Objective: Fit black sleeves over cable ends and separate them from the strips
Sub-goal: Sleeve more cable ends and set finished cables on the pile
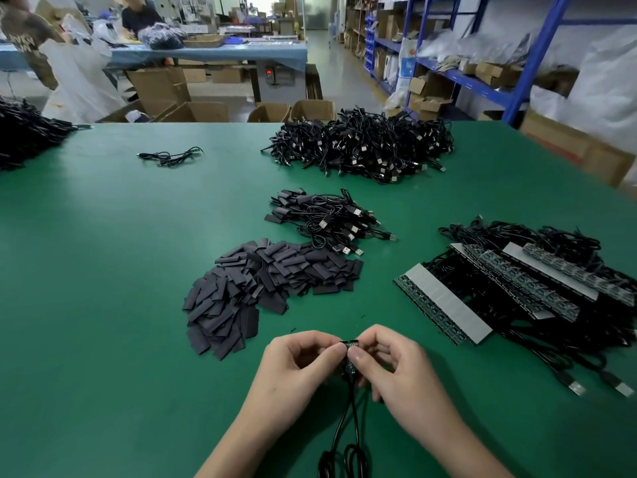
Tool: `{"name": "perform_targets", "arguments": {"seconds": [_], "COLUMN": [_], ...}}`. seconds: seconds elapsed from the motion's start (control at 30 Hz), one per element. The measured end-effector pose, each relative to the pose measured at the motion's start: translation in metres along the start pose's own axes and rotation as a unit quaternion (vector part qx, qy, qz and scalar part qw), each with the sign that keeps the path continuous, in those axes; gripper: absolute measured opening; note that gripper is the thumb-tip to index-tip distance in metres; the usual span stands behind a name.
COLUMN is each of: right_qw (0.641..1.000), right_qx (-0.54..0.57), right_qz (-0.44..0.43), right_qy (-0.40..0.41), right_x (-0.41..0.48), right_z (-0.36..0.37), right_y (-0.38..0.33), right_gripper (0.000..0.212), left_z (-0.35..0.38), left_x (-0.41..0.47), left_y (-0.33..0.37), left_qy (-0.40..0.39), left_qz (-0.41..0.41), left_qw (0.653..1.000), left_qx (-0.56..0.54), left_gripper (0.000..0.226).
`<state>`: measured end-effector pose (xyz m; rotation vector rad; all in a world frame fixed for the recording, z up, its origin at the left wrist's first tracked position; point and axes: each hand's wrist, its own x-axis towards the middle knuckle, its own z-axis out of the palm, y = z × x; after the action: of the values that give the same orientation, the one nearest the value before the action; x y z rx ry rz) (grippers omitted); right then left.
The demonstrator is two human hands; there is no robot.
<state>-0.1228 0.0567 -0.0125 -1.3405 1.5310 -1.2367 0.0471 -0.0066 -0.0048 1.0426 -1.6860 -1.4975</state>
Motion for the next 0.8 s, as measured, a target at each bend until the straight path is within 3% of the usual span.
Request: {"name": "perform_targets", "arguments": {"seconds": [0.23, 0.8], "right_qw": [0.998, 0.994], "right_qx": [0.051, 0.111], "right_qz": [0.007, 0.014], "right_qy": [0.029, 0.0], "right_x": [0.0025, 0.0031], "right_z": [0.0042, 0.0072], "right_y": [0.0073, 0.0091], "right_gripper": [0.009, 0.015], "left_z": [0.0041, 0.0024], "left_x": [0.0008, 0.001], "left_y": [-0.0057, -0.0065], "left_qy": [0.024, 0.008], "left_qz": [0.007, -0.019], "left_qw": [1.0, 0.998], "left_qx": [-0.004, -0.061], "left_gripper": [0.011, 0.013]}}
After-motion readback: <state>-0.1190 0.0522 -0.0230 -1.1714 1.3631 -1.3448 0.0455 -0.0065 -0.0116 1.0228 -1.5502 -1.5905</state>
